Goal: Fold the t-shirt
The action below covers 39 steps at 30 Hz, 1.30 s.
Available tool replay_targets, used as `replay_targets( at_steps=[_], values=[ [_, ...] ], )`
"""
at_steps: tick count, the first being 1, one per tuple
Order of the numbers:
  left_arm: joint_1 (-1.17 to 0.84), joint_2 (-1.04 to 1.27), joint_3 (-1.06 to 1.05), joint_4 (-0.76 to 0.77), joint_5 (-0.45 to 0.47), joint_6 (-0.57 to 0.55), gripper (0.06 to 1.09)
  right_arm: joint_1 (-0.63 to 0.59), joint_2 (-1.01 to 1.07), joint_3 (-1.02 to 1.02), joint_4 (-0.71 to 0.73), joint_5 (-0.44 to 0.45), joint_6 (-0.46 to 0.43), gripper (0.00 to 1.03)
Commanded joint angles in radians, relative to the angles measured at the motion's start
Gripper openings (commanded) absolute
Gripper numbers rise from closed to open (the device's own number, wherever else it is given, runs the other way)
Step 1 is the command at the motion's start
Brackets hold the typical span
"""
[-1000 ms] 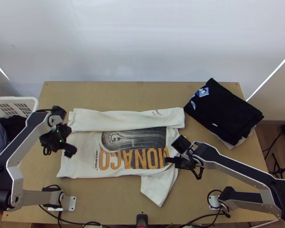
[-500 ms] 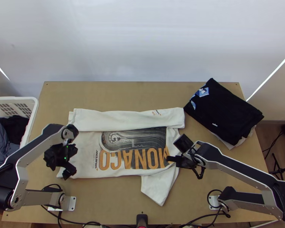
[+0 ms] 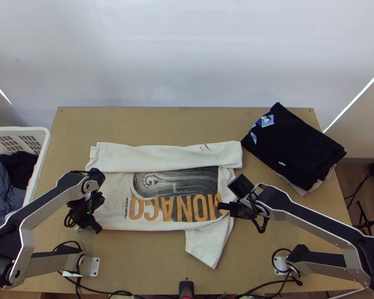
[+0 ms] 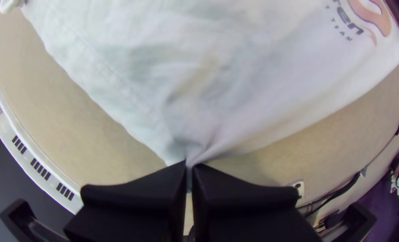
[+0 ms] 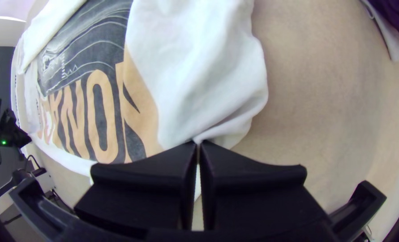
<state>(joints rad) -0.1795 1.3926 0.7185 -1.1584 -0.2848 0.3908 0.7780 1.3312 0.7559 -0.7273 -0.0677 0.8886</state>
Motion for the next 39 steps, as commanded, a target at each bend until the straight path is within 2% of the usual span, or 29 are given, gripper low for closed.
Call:
replay_targets(
  at_steps=[1,6,12,16,21,26,39],
  values=[
    [0.008,-0.041,-0.016,0.034,0.012,0.062,0.10,-0.005,-0.004,-0.006,-0.001,-0.001,-0.013,0.03],
    [0.041,-0.044,-0.001,0.068,0.013,0.092,0.10,-0.011,-0.009,0.003,0.000,0.000,-0.011,0.03],
    [0.098,0.003,0.116,0.117,0.039,0.086,0.10,-0.065,-0.033,0.053,0.000,-0.001,-0.017,0.03],
    [0.126,0.032,0.217,0.111,0.073,0.088,0.10,-0.128,-0.038,0.102,-0.001,-0.001,-0.056,0.03],
    [0.153,0.088,0.320,0.106,0.073,0.095,0.10,-0.210,-0.058,0.169,-0.024,-0.020,-0.119,0.03],
    [0.163,0.154,0.407,0.111,0.073,0.095,0.10,-0.266,-0.067,0.220,-0.032,-0.023,-0.145,0.03],
    [0.147,0.330,0.723,0.109,0.075,0.048,0.10,-0.321,0.063,0.367,-0.014,-0.021,-0.169,0.03]
  ],
)
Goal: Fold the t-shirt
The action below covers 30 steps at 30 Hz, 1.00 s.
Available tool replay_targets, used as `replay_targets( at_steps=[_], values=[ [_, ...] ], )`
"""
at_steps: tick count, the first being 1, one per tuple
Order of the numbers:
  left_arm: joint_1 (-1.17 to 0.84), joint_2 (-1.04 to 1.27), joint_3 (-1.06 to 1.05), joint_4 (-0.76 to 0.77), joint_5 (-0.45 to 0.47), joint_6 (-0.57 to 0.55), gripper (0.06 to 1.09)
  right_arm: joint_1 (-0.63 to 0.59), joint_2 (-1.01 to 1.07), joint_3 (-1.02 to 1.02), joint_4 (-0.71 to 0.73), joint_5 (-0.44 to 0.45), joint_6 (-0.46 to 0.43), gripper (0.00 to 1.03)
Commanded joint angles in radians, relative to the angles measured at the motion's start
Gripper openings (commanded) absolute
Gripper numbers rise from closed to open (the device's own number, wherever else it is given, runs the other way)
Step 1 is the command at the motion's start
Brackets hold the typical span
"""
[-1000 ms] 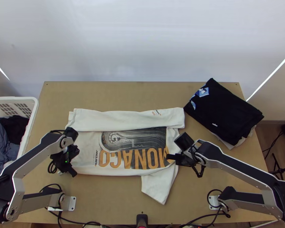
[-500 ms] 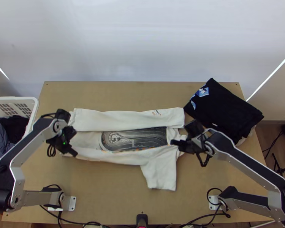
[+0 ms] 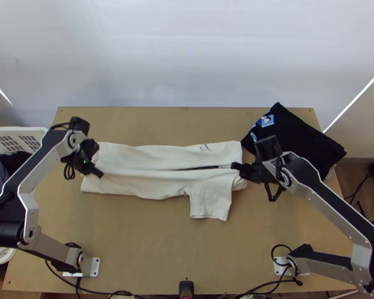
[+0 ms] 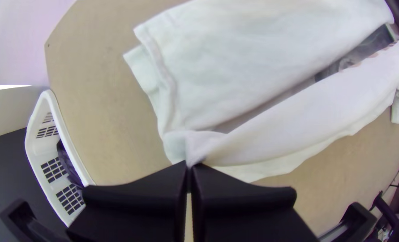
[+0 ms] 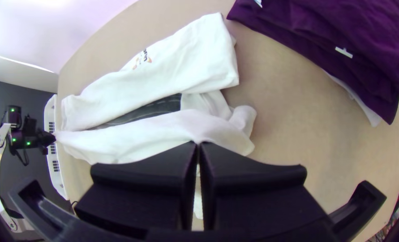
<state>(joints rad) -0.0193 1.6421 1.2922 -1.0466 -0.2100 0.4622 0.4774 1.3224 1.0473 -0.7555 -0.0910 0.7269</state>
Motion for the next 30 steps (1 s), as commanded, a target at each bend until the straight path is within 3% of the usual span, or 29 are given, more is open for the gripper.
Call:
replay_targets(
  at_steps=[1,20,30],
  values=[
    [-0.016,0.090,0.167,-0.007,0.000,-0.023,0.10,-0.022,0.092,0.091,0.016,0.004,-0.006,0.03],
    [-0.014,0.257,0.444,-0.109,-0.002,-0.051,0.10,-0.109,0.554,0.433,0.059,0.086,0.000,0.03],
    [-0.005,0.325,0.506,-0.148,-0.014,-0.094,0.10,-0.122,0.693,0.591,0.059,0.117,-0.001,0.03]
  ],
)
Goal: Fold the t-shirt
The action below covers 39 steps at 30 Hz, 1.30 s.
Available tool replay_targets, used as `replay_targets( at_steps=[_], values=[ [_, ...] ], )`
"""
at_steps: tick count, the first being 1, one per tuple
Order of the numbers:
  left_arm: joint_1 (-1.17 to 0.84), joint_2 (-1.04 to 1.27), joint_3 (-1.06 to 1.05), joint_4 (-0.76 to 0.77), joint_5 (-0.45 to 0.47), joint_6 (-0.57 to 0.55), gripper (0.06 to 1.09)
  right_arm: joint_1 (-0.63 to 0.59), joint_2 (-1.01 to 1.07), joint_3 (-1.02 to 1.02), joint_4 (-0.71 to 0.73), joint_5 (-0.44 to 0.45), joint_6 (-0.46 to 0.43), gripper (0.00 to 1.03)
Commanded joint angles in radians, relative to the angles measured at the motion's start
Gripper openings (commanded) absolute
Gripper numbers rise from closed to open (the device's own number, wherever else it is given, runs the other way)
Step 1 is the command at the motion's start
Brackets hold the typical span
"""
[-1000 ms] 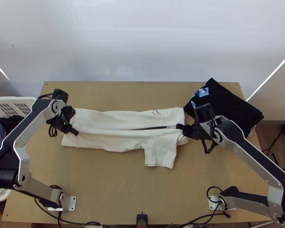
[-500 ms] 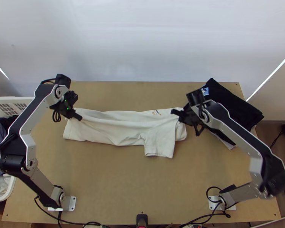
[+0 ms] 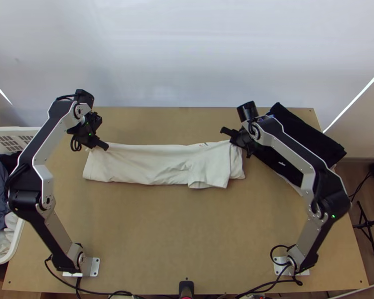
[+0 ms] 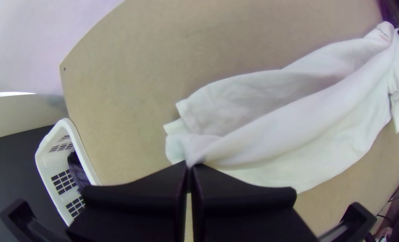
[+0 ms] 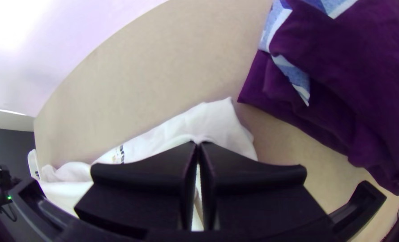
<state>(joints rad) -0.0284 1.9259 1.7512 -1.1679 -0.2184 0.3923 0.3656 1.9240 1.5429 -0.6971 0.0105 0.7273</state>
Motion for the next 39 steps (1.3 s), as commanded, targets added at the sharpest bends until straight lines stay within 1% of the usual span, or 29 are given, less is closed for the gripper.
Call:
replay_targets(
  at_steps=[1,7,11,12,13,14,15,16,17,18,20,22,23,24,25,26,28,30,33,35,37,39],
  values=[
    [0.005,0.045,0.051,-0.027,-0.006,-0.029,0.10,-0.011,0.099,0.105,0.001,0.019,-0.002,0.03],
    [0.004,0.070,0.054,-0.029,-0.004,-0.041,0.10,-0.011,0.139,0.137,0.001,0.031,-0.003,0.03],
    [-0.002,0.085,0.053,-0.058,-0.002,-0.067,0.10,-0.011,0.133,0.131,-0.002,0.031,-0.006,0.03],
    [-0.010,0.082,0.053,-0.056,0.002,-0.076,0.11,-0.011,0.127,0.126,-0.001,0.032,-0.008,0.05],
    [-0.016,0.065,0.048,-0.033,0.025,-0.090,0.28,-0.011,0.119,0.123,-0.001,0.032,-0.009,0.14],
    [-0.018,0.027,0.021,0.016,0.067,-0.105,0.65,-0.011,0.110,0.117,-0.001,0.032,-0.011,0.31],
    [-0.016,-0.002,-0.005,0.028,0.136,-0.109,1.07,-0.011,0.099,0.108,-0.001,0.042,-0.011,0.62],
    [-0.016,-0.004,0.001,0.001,0.202,-0.125,1.04,-0.011,0.084,0.097,-0.001,0.063,-0.012,0.90],
    [-0.019,-0.004,-0.002,0.002,0.223,-0.153,1.04,-0.011,0.064,0.086,-0.001,0.100,-0.012,0.92],
    [-0.019,-0.004,-0.009,0.020,0.225,-0.191,1.04,-0.011,0.036,0.072,-0.001,0.140,-0.012,0.92],
    [-0.004,-0.018,-0.041,0.083,0.232,-0.267,1.04,-0.011,-0.033,0.040,0.001,0.166,-0.014,0.92],
    [0.031,-0.061,-0.101,0.151,0.263,-0.320,1.04,-0.011,-0.114,0.005,0.005,0.174,-0.014,0.92],
    [0.051,-0.099,-0.150,0.200,0.292,-0.340,1.04,-0.011,-0.152,-0.009,0.005,0.172,-0.012,0.92],
    [0.076,-0.142,-0.203,0.235,0.350,-0.345,1.04,-0.010,-0.189,-0.018,0.005,0.172,-0.012,0.92],
    [0.097,-0.177,-0.256,0.278,0.383,-0.354,1.04,-0.010,-0.224,-0.023,0.005,0.172,-0.009,0.92],
    [0.117,-0.212,-0.298,0.313,0.395,-0.372,1.04,-0.008,-0.255,-0.026,0.005,0.171,-0.008,0.92],
    [0.165,-0.272,-0.386,0.372,0.467,-0.379,1.04,0.004,-0.310,-0.032,0.005,0.171,-0.009,0.92],
    [0.203,-0.332,-0.492,0.481,0.485,-0.386,1.04,0.024,-0.342,-0.033,0.005,0.158,-0.008,0.92],
    [0.243,-0.352,-0.570,0.545,0.501,-0.400,1.04,0.045,-0.365,-0.038,0.004,0.151,-0.008,0.92],
    [0.274,-0.369,-0.628,0.594,0.579,-0.408,1.04,0.056,-0.372,-0.041,-0.001,0.121,-0.009,0.92],
    [0.312,-0.381,-0.694,0.688,0.680,-0.440,1.04,0.061,-0.378,-0.046,-0.013,0.078,-0.002,0.92],
    [0.335,-0.373,-0.754,0.777,0.748,-0.454,1.04,0.073,-0.387,-0.050,-0.015,0.057,-0.003,0.93]
  ],
)
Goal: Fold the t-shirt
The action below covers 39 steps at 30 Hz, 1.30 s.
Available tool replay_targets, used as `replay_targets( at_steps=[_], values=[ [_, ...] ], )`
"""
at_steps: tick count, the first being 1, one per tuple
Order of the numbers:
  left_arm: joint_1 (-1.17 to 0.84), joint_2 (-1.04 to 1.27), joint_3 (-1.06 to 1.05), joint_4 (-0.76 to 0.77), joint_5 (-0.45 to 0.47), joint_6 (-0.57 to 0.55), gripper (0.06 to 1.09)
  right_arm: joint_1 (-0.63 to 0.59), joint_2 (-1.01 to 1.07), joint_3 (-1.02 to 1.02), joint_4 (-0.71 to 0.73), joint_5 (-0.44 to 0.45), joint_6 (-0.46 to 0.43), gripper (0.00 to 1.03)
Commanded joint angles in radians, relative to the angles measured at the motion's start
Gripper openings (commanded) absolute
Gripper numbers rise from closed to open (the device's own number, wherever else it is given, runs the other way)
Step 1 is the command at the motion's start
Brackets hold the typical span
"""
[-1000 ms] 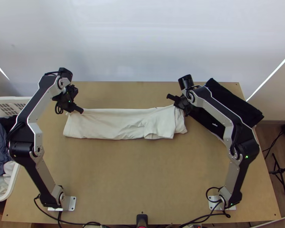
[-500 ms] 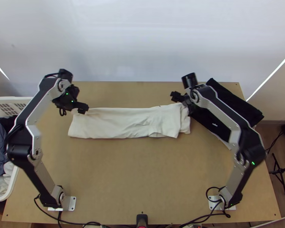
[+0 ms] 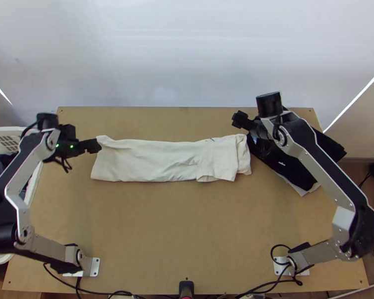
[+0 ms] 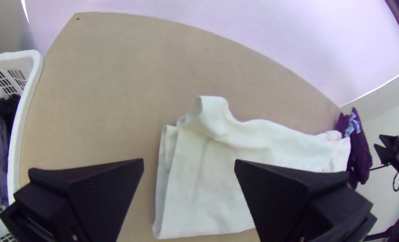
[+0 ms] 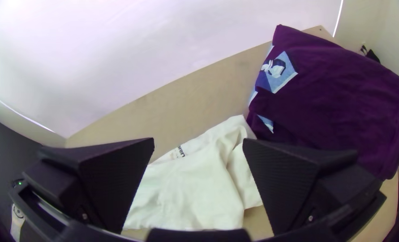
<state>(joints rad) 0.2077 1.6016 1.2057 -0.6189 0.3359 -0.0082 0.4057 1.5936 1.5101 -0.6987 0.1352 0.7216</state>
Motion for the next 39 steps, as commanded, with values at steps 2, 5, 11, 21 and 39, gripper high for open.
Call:
replay_targets(
  at_steps=[2,5,11,21,39],
  values=[
    [0.104,-0.035,-0.248,0.281,0.209,-0.052,1.04,0.047,-0.063,-0.018,-0.016,-0.118,-0.001,0.98],
    [0.117,-0.022,-0.278,0.321,0.281,-0.052,1.04,0.059,-0.075,-0.021,-0.025,-0.131,-0.002,0.98],
    [0.141,0.020,-0.293,0.323,0.420,0.007,1.04,0.082,-0.087,-0.030,-0.039,-0.134,-0.001,0.98],
    [0.137,0.107,-0.270,0.334,0.420,0.059,1.04,0.091,-0.104,-0.031,-0.047,-0.134,0.001,0.98],
    [0.041,0.144,-0.230,0.323,0.296,0.105,1.04,0.097,-0.107,-0.025,-0.047,-0.134,-0.001,0.98]
  ],
)
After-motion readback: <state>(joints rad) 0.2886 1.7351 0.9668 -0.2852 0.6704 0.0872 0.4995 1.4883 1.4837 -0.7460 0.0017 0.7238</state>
